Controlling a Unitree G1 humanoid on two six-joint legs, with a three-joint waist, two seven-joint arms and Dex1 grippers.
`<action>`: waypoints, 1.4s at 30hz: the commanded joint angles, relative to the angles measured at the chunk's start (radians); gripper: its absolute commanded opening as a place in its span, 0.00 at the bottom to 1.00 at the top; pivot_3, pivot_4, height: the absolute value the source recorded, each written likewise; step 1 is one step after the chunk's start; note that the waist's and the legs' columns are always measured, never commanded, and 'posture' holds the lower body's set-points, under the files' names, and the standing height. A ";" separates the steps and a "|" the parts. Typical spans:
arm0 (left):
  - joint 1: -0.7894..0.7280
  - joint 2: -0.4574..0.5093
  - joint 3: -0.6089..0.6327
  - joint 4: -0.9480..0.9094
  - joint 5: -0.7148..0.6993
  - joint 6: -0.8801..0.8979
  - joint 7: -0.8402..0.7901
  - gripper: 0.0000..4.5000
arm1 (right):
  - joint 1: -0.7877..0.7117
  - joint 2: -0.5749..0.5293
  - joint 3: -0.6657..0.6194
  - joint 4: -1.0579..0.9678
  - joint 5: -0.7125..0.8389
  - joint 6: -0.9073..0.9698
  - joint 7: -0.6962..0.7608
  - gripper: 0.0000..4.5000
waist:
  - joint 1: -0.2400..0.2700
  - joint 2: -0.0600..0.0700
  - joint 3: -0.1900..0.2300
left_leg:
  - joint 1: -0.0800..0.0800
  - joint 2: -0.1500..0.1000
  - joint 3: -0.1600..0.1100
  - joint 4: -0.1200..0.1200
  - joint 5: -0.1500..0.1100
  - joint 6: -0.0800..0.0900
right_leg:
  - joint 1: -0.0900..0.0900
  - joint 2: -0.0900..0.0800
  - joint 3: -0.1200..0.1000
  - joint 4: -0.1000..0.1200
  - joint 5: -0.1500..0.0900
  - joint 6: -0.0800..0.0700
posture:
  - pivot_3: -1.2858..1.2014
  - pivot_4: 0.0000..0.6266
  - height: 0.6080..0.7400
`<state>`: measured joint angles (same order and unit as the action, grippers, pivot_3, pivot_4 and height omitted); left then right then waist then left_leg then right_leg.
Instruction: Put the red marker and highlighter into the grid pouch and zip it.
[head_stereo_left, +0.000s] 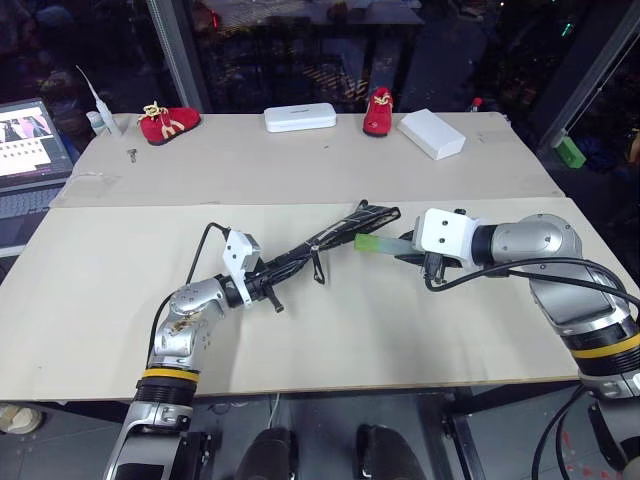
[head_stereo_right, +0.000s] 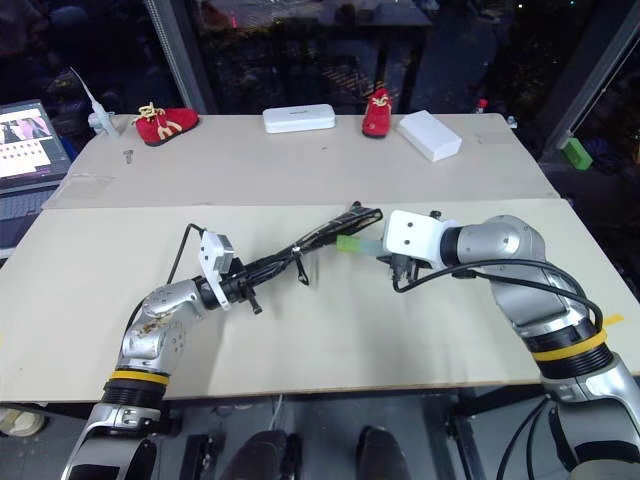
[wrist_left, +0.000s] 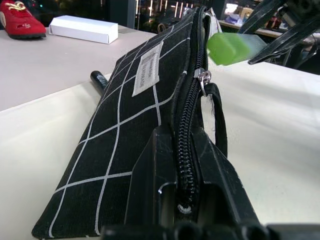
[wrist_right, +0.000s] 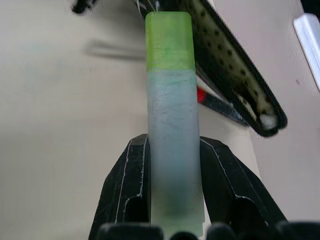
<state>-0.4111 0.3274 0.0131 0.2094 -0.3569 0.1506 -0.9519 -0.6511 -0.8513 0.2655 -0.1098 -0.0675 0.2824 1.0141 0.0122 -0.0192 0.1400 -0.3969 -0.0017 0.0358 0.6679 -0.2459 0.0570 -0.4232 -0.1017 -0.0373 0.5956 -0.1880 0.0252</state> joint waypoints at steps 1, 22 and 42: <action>-0.001 -0.006 -0.013 -0.024 -0.004 -0.023 -0.011 0.00 | -0.053 0.002 0.002 0.018 -0.047 -0.005 -0.006 0.22 | -0.001 0.000 0.000 | 0.000 0.000 0.000 0.000 0.000 0.000 | 0.000 0.000 0.000 0.000 0.000 0.000 | 0.52 0.24 1.00; -0.004 0.010 -0.038 -0.007 0.005 -0.044 -0.031 0.00 | -0.141 -0.001 -0.012 0.059 -0.071 0.088 0.032 0.22 | -0.002 0.000 0.000 | 0.000 0.001 0.000 0.000 0.000 0.000 | 0.000 0.001 0.000 0.000 0.000 -0.001 | 0.52 0.24 1.00; -0.028 0.001 -0.042 0.011 -0.001 -0.042 -0.043 0.00 | -0.213 0.224 0.266 0.081 -0.427 -0.213 -0.113 0.22 | -0.003 0.000 0.000 | -0.001 0.000 0.000 0.000 0.000 -0.001 | -0.001 0.001 0.000 0.001 0.000 -0.001 | 0.52 0.24 1.00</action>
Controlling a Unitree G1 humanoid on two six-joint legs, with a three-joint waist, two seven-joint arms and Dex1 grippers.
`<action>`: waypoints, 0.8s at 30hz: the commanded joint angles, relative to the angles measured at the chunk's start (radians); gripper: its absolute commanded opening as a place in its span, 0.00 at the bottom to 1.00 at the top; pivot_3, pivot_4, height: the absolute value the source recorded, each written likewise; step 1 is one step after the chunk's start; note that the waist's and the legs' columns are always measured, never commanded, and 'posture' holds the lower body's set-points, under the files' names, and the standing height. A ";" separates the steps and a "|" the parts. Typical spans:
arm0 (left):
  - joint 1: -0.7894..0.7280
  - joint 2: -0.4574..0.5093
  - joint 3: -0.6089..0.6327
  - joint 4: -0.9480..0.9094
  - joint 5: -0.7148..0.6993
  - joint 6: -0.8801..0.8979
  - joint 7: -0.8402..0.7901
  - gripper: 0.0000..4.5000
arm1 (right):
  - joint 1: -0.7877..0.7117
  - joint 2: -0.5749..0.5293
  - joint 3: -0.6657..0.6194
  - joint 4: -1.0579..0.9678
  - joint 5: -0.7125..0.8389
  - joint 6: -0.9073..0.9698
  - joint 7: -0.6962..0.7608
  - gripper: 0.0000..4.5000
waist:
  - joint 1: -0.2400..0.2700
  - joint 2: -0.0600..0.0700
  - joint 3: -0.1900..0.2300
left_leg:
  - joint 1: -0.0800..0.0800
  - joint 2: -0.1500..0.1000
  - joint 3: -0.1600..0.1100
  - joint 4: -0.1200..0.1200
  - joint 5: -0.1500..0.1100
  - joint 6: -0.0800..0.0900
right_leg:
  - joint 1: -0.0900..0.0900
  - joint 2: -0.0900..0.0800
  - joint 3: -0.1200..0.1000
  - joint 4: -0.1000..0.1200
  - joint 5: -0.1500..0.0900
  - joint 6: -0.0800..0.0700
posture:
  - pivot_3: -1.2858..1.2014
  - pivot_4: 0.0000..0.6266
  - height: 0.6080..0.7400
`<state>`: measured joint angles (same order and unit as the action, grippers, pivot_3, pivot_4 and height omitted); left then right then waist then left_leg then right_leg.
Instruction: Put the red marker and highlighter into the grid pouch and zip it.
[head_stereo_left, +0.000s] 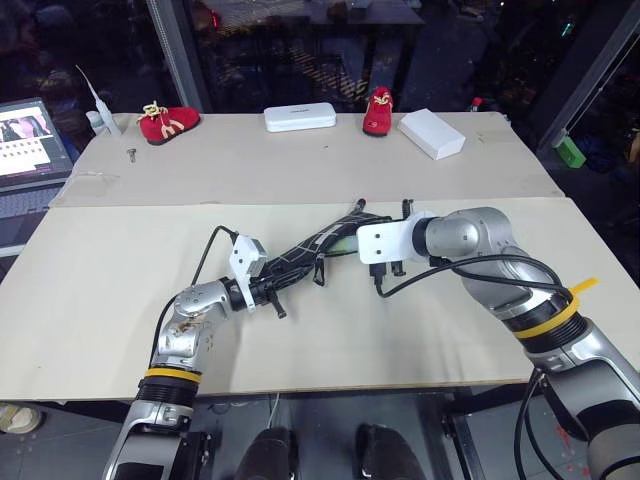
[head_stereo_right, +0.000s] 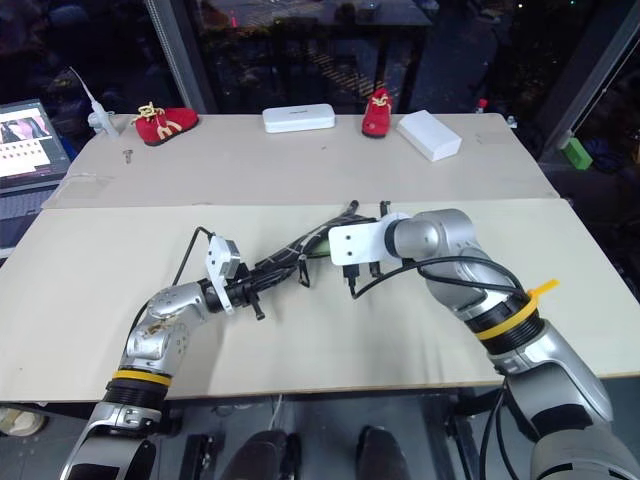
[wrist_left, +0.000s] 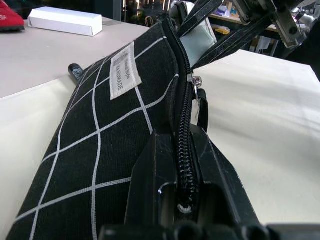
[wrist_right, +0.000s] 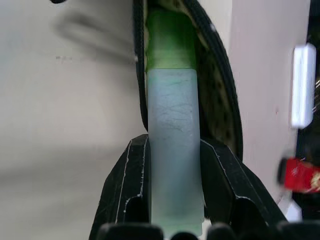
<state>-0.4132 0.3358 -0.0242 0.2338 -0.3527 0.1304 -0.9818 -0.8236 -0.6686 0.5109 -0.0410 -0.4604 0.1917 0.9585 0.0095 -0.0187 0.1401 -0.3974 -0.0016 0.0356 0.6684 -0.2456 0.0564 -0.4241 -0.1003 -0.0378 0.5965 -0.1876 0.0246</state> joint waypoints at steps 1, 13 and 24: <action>-0.027 -0.008 -0.004 -0.013 -0.005 -0.021 -0.013 0.00 | -0.043 0.051 0.022 0.024 -0.041 -0.148 -0.068 0.22 | -0.003 0.000 0.000 | 0.000 0.000 0.000 0.000 0.000 0.000 | 0.000 0.000 0.000 0.000 0.000 0.000 | 0.52 0.24 1.00; -0.006 -0.013 -0.001 -0.046 -0.018 -0.007 -0.009 0.00 | -0.100 0.103 0.024 0.217 -0.106 -0.407 -0.141 0.22 | -0.014 0.000 0.000 | 0.000 0.000 0.000 0.000 0.001 -0.002 | 0.000 0.001 0.000 0.002 0.000 0.000 | 0.52 0.24 1.00; 0.000 0.002 0.003 -0.053 -0.022 0.008 -0.019 0.00 | -0.148 -0.067 -0.128 0.229 0.051 -0.385 0.048 0.22 | -0.023 0.001 0.001 | 0.001 0.001 0.000 0.000 0.001 -0.001 | 0.000 0.002 0.001 0.003 0.000 0.000 | 0.52 0.24 1.00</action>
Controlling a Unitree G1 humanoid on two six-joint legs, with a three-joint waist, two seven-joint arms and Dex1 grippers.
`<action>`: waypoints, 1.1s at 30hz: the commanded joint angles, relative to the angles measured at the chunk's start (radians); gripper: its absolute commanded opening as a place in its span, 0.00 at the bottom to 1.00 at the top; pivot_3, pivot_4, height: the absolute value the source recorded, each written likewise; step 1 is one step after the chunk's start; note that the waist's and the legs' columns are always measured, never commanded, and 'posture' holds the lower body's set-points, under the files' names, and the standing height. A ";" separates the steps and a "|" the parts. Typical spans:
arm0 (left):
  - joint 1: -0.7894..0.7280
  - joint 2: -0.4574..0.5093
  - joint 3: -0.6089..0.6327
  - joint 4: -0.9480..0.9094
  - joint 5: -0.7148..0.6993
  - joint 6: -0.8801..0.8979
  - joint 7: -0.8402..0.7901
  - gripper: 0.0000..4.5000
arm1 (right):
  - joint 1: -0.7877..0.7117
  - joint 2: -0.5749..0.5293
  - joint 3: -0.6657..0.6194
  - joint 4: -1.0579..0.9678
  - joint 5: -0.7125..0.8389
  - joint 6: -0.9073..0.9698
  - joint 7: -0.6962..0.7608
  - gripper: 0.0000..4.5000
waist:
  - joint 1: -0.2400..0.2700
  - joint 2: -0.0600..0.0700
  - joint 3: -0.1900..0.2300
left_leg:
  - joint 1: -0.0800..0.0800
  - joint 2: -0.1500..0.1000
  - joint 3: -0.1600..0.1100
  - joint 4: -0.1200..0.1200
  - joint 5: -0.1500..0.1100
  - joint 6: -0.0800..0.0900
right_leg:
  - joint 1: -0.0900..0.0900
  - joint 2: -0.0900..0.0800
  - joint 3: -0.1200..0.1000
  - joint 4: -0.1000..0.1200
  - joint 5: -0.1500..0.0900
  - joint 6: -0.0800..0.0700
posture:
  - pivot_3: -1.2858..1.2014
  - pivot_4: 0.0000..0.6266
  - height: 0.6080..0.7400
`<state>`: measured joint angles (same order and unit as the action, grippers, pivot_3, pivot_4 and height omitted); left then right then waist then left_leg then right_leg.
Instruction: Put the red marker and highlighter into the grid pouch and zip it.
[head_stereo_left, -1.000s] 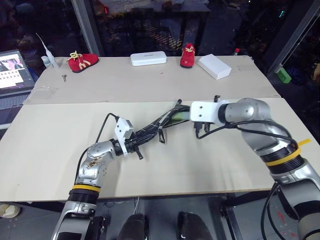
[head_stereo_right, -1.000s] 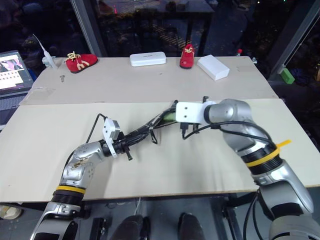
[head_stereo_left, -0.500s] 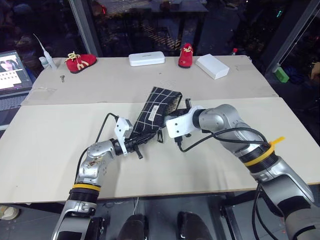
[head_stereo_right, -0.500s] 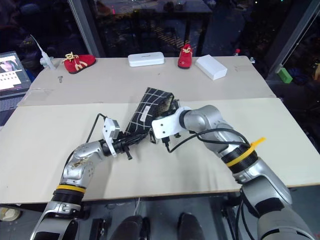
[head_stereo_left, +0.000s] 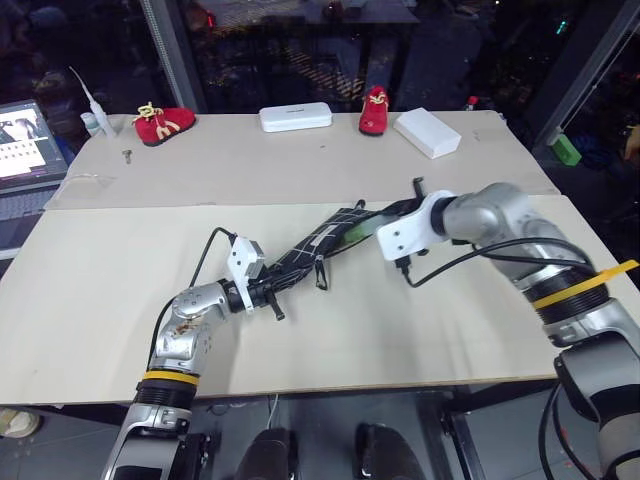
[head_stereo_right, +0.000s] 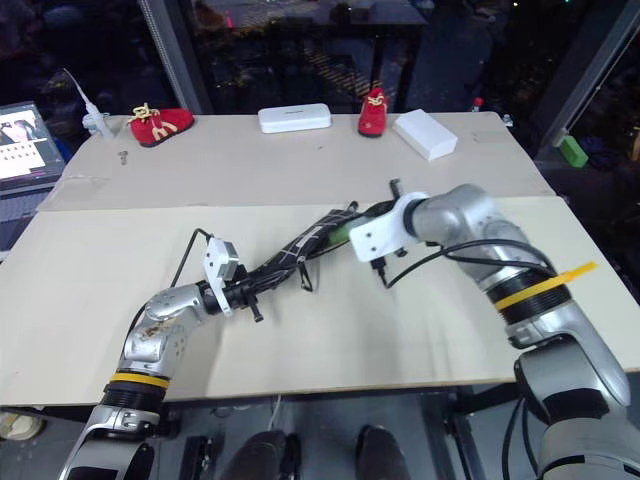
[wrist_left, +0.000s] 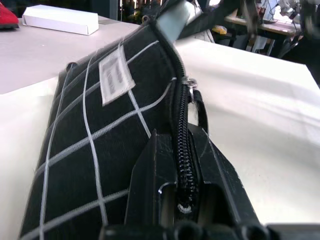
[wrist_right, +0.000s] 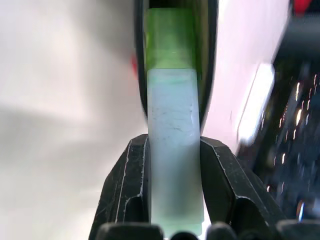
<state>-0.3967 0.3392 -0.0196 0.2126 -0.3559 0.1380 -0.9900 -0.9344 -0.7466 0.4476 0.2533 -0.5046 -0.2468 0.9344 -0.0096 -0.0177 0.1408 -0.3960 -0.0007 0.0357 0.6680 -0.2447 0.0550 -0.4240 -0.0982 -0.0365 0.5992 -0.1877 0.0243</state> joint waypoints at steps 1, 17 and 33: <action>-0.021 -0.002 -0.001 -0.028 -0.018 0.000 -0.013 0.00 | -0.045 0.014 -0.073 -0.068 0.102 0.073 0.084 0.22 | -0.007 0.000 0.000 | 0.000 0.000 0.000 0.000 0.000 0.000 | 0.000 0.000 0.000 -0.001 0.000 0.000 | 0.52 0.24 1.00; -0.035 -0.016 -0.011 -0.010 -0.019 0.003 -0.041 0.00 | -0.040 0.130 0.014 -0.118 -0.008 0.143 0.083 0.22 | -0.003 0.000 0.000 | 0.000 0.001 0.000 0.000 0.000 0.000 | -0.001 0.000 0.000 0.006 0.000 -0.001 | 0.52 0.24 1.00; -0.023 -0.027 -0.016 -0.018 -0.018 0.010 -0.054 0.00 | -0.150 0.086 0.028 0.000 -0.085 -0.006 0.063 0.22 | -0.005 0.001 0.000 | 0.001 0.000 0.000 0.000 0.000 0.000 | -0.001 0.000 0.000 0.007 0.000 -0.001 | 0.52 0.24 1.00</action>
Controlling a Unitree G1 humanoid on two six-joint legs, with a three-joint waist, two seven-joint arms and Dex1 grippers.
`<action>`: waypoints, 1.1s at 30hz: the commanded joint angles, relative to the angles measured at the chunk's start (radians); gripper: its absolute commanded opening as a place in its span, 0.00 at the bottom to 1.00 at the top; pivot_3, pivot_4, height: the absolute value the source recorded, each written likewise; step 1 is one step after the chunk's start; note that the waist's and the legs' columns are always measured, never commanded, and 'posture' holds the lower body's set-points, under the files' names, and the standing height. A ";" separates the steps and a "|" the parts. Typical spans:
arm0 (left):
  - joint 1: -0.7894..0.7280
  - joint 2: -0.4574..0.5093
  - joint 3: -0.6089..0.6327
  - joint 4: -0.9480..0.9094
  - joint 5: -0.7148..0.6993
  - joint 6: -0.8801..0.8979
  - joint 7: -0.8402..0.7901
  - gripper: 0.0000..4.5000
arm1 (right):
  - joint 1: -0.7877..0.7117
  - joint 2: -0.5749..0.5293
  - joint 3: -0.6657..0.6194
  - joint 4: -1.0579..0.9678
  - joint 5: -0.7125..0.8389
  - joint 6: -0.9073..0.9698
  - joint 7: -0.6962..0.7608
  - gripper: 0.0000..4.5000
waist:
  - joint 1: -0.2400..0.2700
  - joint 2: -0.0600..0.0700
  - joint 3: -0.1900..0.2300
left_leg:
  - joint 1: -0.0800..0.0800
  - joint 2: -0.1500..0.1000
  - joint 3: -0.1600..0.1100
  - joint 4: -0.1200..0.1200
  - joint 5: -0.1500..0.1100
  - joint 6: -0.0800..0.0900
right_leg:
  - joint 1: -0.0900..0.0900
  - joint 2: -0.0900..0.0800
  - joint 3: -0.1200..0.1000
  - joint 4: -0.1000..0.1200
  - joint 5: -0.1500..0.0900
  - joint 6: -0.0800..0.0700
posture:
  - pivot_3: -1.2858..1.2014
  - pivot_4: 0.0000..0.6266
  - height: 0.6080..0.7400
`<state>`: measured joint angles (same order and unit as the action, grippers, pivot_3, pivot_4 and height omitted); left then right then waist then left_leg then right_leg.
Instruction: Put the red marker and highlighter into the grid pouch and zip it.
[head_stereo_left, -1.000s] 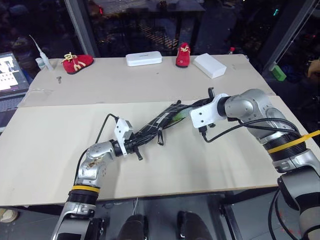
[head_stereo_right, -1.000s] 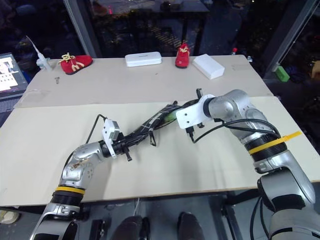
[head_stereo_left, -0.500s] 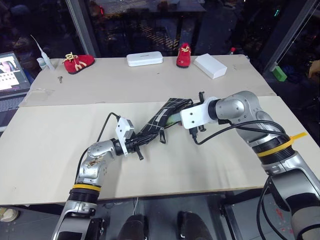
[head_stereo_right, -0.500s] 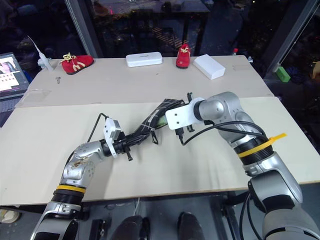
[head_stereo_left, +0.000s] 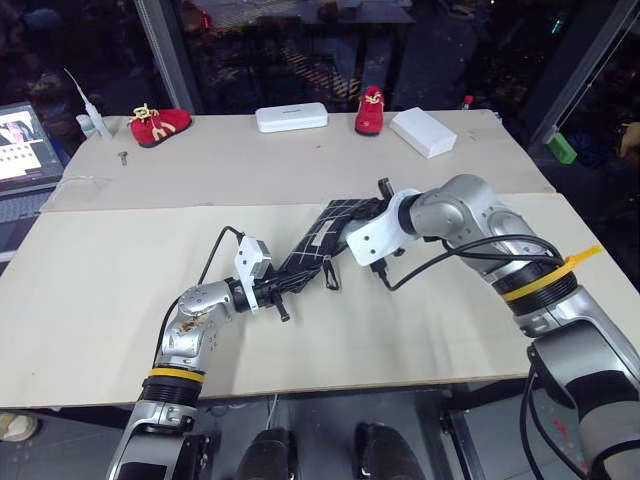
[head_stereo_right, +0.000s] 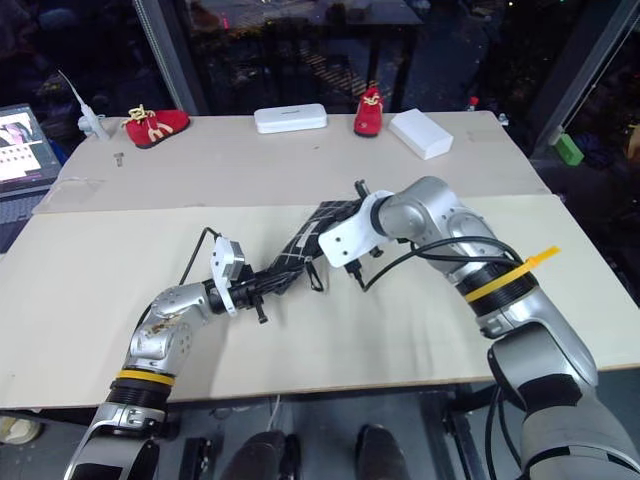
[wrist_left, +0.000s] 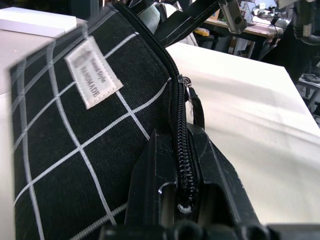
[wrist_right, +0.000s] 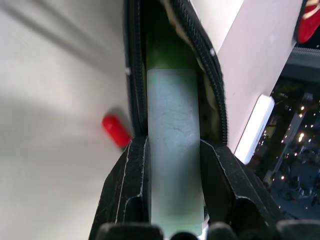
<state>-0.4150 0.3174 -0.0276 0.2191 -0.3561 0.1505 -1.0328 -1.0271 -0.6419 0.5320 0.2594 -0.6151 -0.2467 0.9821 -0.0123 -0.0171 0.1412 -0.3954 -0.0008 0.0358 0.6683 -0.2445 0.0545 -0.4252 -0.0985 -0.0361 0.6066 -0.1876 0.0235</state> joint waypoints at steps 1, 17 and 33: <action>-0.003 -0.005 -0.008 -0.027 -0.018 0.000 -0.011 0.00 | -0.066 -0.023 -0.061 -0.002 0.033 -0.007 0.021 0.22 | -0.003 0.000 0.000 | 0.000 0.000 0.000 0.000 0.000 0.000 | 0.000 0.000 0.000 0.000 0.000 0.000 | 0.52 0.24 1.00; -0.018 -0.009 -0.010 -0.040 -0.030 0.030 -0.019 0.00 | 0.005 0.053 -0.053 -0.048 0.062 0.091 0.039 0.22 | -0.001 0.000 0.000 | 0.000 0.001 0.000 0.000 0.000 0.000 | 0.000 0.000 0.000 0.001 0.000 0.000 | 0.52 0.24 1.00; -0.034 -0.016 -0.013 -0.036 -0.031 0.047 -0.030 0.00 | 0.054 0.114 0.015 -0.038 -0.032 0.029 -0.025 0.22 | 0.000 0.000 0.000 | 0.000 0.000 0.000 0.000 0.000 0.000 | 0.000 0.000 0.001 0.001 0.000 0.000 | 0.52 0.24 1.00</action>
<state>-0.4297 0.3067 -0.0403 0.2136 -0.3596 0.1986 -1.0533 -0.9651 -0.5289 0.5617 0.2578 -0.6541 -0.1990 0.9594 -0.0128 -0.0169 0.1413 -0.3950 -0.0009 0.0358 0.6683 -0.2444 0.0545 -0.4254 -0.0984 -0.0355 0.6079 -0.1876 0.0235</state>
